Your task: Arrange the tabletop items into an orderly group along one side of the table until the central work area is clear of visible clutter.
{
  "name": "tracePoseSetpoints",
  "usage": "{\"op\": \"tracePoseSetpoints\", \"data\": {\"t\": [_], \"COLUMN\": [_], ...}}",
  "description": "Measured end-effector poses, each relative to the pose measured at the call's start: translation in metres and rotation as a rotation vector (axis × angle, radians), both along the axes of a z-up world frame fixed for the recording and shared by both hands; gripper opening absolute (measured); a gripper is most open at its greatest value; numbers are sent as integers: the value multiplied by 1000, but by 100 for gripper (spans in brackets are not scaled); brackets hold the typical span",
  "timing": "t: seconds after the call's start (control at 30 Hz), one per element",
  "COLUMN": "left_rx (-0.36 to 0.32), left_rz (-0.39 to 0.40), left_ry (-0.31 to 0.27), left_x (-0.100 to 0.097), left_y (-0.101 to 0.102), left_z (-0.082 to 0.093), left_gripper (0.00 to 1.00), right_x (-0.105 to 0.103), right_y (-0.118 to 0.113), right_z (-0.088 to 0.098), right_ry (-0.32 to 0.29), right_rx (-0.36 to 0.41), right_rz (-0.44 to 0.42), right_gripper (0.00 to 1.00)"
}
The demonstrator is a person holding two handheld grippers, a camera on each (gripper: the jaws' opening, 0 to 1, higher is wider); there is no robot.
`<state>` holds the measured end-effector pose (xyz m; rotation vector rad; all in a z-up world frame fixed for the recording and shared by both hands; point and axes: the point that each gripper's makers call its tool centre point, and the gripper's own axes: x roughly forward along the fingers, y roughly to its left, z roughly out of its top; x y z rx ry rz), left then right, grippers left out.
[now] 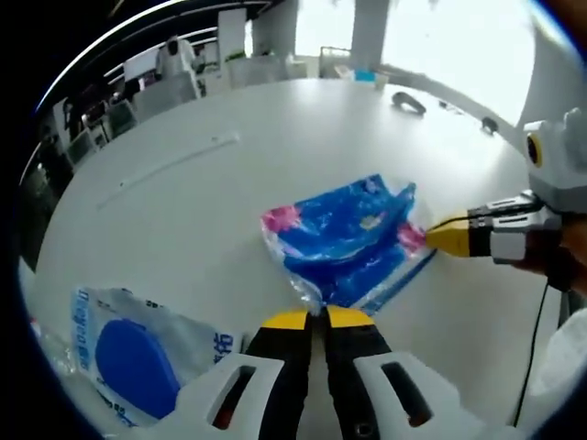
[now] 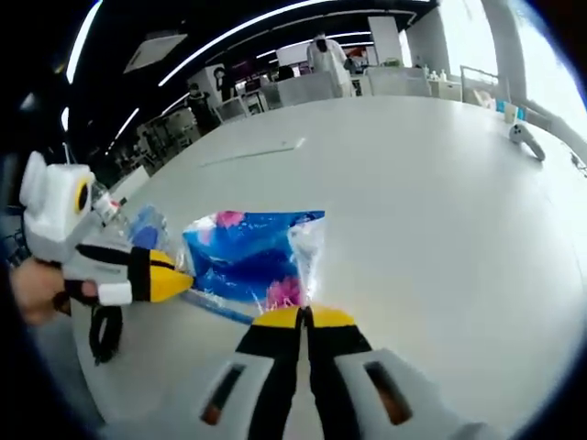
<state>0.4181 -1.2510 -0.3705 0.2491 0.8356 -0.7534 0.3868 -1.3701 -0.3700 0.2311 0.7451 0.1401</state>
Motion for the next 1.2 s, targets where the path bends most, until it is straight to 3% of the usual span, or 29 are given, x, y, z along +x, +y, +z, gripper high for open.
{"op": "tracePoseSetpoints", "data": {"t": [0.07,0.13,0.23,0.37,0.5,0.77,1.0,1.2], "left_rx": [4,9,-5,3,-35,-47,-68,-82], "left_rz": [-2,4,1,25,41,28,22,55], "left_ry": [3,-7,-59,-107,-127,-156,-167,-188], "left_x": [-2,-1,2,10,17,13,9,12], "left_y": [0,1,1,6,5,3,5,19], "left_z": [1,3,11,22,36,49,58,71], "left_gripper": [15,28,42,49,50,53,77,83], "right_x": [0,1,1,0,-2,-14,-21,-28], "right_y": [0,0,2,5,8,7,4,9], "right_z": [2,4,9,18,22,28,37,41], "right_ry": [-3,-20,-33,-62,-67,-67,-76,-84], "right_rx": [7,-6,-27,-32,-36,-41,-24,-15], "right_rz": [-2,4,16,22,30,21,-3,-8], "right_gripper": [11,26,37,37,36,35,36,39]}}
